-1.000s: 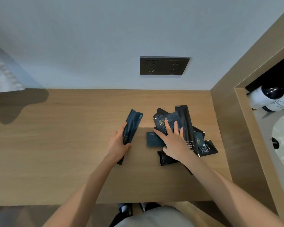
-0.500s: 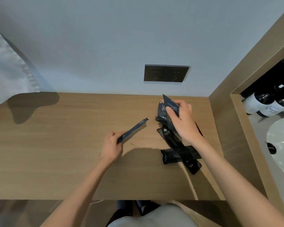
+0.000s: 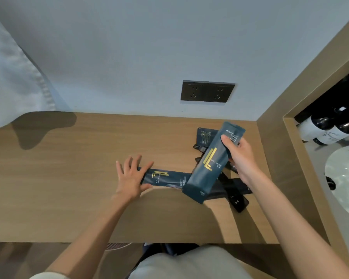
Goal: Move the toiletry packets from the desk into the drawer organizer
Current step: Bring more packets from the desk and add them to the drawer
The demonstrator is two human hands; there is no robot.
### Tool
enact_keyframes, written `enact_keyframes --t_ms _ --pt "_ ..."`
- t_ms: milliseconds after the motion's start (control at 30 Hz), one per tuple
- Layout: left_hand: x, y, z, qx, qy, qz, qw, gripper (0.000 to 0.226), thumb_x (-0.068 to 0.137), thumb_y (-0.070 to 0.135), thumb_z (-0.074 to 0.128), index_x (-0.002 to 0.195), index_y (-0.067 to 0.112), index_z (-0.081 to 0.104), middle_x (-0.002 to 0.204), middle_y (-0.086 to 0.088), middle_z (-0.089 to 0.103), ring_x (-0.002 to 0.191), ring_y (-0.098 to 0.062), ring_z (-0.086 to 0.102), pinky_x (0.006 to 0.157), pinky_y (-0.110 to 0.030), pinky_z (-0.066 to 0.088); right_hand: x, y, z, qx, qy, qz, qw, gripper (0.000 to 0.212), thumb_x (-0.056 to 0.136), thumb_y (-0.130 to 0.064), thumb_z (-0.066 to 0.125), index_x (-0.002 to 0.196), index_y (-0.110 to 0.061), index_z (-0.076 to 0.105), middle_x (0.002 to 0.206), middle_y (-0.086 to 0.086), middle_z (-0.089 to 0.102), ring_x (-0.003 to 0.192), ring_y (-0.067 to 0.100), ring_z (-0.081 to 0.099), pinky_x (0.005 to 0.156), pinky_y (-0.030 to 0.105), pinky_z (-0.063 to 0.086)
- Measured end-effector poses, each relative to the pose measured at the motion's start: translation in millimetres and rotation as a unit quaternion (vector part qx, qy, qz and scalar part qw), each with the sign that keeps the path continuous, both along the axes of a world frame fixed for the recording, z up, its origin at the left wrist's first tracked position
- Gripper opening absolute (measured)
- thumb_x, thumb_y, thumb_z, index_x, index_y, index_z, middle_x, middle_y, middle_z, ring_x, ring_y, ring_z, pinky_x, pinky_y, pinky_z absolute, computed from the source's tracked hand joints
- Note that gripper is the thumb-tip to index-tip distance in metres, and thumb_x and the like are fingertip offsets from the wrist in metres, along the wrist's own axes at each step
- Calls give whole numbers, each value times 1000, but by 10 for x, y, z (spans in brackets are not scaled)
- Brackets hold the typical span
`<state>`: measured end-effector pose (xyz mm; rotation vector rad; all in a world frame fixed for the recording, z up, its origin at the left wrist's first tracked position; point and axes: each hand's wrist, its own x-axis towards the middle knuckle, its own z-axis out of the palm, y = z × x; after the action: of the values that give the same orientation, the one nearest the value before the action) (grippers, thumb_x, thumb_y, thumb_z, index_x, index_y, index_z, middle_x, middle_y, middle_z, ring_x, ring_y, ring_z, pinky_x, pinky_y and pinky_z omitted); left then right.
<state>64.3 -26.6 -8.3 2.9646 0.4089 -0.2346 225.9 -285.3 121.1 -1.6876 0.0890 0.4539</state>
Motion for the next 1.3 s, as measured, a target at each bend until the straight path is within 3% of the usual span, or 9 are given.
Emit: enact_keyframes --t_ms 167,367,467,633,767,900,1000,1167,1300 --pt "-148 69 64 -97 -45 196 975 59 84 35 61 139 26 40 144 -15 31 126 -36 28 99 -50 35 -91 97 -251 -67 -15 59 996 24 92 -27 61 114 -20 54 103 -7 63 92 4 60 68 20 46" --pt "16 34 -54 -87 33 -5 996 70 88 41 58 148 34 23 156 6 23 145 -21 17 113 -48 15 -136 250 -498 -123 8 162 979 23 96 -26 54 118 -23 49 110 -8 61 101 7 58 78 20 46" --pt "140 -38 -50 -79 39 -39 995 67 88 30 59 146 30 28 146 3 38 138 -19 31 114 -48 12 -143 293 -506 -110 28 167 979 21 98 -26 49 119 -21 49 113 -5 60 100 5 58 78 18 46" --pt "208 -36 -68 -85 52 -24 995 60 81 30 64 136 28 42 125 -2 46 119 -22 42 102 -36 30 -164 250 -457 -84 55 131 986 23 99 -26 47 121 -21 49 109 -9 62 95 1 59 71 16 46" --pt "166 -24 -96 -181 72 44 980 44 78 24 68 118 15 53 111 -8 48 107 -28 48 84 -33 38 -242 185 -448 -73 77 102 989 21 100 -24 47 120 -20 49 106 -6 62 92 5 61 69 20 48" --pt "64 -46 -76 -289 69 113 948 20 83 19 64 97 13 51 96 -4 47 95 -28 54 75 -32 42 -365 125 -516 -60 130 97 985 21 99 -16 46 120 -20 48 117 2 61 101 15 60 88 34 49" --pt "2 -135 134 -387 35 165 907 20 90 19 58 109 15 53 98 -3 59 90 -22 57 62 -25 42 -457 109 -488 -40 125 116 985 20 97 -15 51 117 -16 54 115 3 65 101 17 63 90 37 52" --pt "-64 -427 605 -644 37 162 747 39 97 12 48 135 20 41 124 -4 60 109 -18 60 97 -39 48 -576 208 -348 16 94 90 991 17 90 -17 64 105 -10 60 103 6 73 94 19 69 82 36 55" --pt "-81 -674 796 -713 25 137 688 34 100 13 41 133 19 41 122 -2 62 106 -11 62 88 -25 50 -625 313 -275 62 74 38 995 22 87 -15 68 105 -6 58 99 7 74 89 18 71 69 26 56"
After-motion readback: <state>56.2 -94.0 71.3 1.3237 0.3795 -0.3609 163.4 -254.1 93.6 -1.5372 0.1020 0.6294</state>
